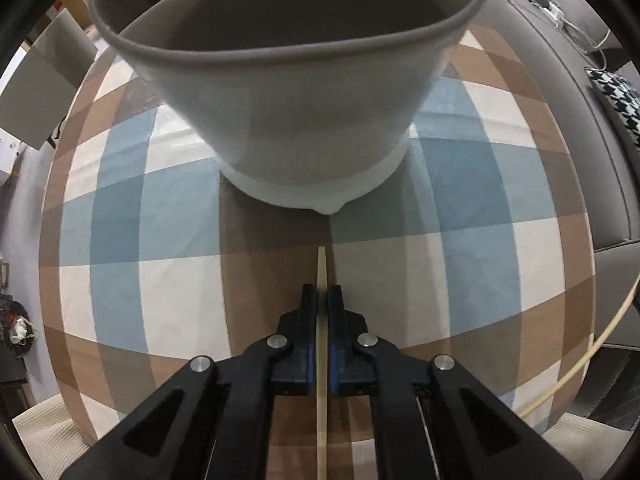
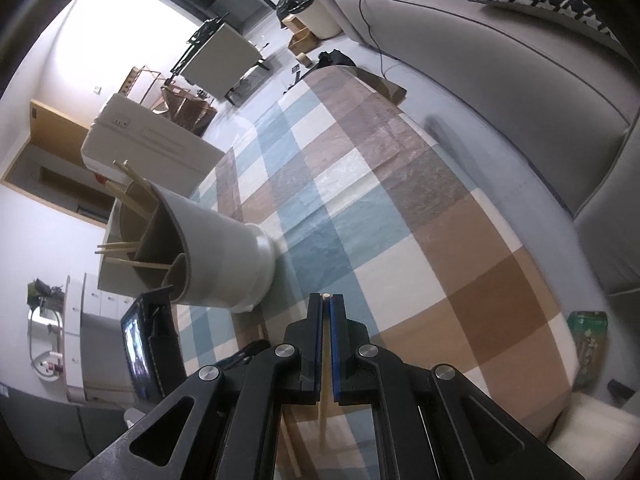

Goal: Organize utensils
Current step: 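Raise both held chopsticks above the white utensil holder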

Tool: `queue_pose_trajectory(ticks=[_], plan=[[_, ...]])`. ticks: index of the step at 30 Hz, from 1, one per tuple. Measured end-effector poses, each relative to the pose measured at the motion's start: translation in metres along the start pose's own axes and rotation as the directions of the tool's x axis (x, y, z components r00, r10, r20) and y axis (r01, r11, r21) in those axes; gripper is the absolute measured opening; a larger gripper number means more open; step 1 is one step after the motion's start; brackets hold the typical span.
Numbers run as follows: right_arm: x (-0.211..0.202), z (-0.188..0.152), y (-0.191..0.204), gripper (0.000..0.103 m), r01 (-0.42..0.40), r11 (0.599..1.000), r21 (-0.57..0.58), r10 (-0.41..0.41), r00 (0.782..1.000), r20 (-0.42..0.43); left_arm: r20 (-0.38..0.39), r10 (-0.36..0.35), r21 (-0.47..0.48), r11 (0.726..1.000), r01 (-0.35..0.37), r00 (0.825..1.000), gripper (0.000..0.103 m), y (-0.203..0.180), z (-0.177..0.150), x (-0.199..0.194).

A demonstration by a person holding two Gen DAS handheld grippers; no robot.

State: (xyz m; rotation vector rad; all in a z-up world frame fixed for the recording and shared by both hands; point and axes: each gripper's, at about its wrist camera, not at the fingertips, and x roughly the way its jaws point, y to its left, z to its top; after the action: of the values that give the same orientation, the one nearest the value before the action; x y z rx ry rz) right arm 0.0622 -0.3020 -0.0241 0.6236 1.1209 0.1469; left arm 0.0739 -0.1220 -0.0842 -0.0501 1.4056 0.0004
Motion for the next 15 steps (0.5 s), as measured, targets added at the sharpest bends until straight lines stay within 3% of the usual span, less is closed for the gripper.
queue_pose_trajectory(ticks=[4, 8, 12, 15], plan=[[-0.004, -0.001, 0.007, 0.003, -0.002, 0.999, -0.038, 0.003, 1.0, 0.012, 0.133, -0.046, 0.002, 0.999, 0.046, 0.99, 0.001, 0.01, -0.008, -0.033], [-0.012, -0.005, 0.026, 0.003, -0.029, 0.992, -0.121, 0.034, 0.999, 0.039, 0.293, -0.102, 0.003, 0.994, 0.106, 0.951, 0.001, 0.027, -0.021, -0.083], [-0.022, -0.018, 0.056, 0.003, -0.032, 0.96, -0.279, 0.059, 0.994, 0.091, 0.379, -0.138, -0.003, 0.989, 0.151, 0.915, 0.001, 0.046, -0.032, -0.115], [-0.03, -0.03, 0.075, 0.003, -0.015, 0.929, -0.37, 0.069, 0.989, 0.133, 0.403, -0.142, 0.008, 0.988, 0.152, 0.904, 0.001, 0.047, -0.027, -0.122]])
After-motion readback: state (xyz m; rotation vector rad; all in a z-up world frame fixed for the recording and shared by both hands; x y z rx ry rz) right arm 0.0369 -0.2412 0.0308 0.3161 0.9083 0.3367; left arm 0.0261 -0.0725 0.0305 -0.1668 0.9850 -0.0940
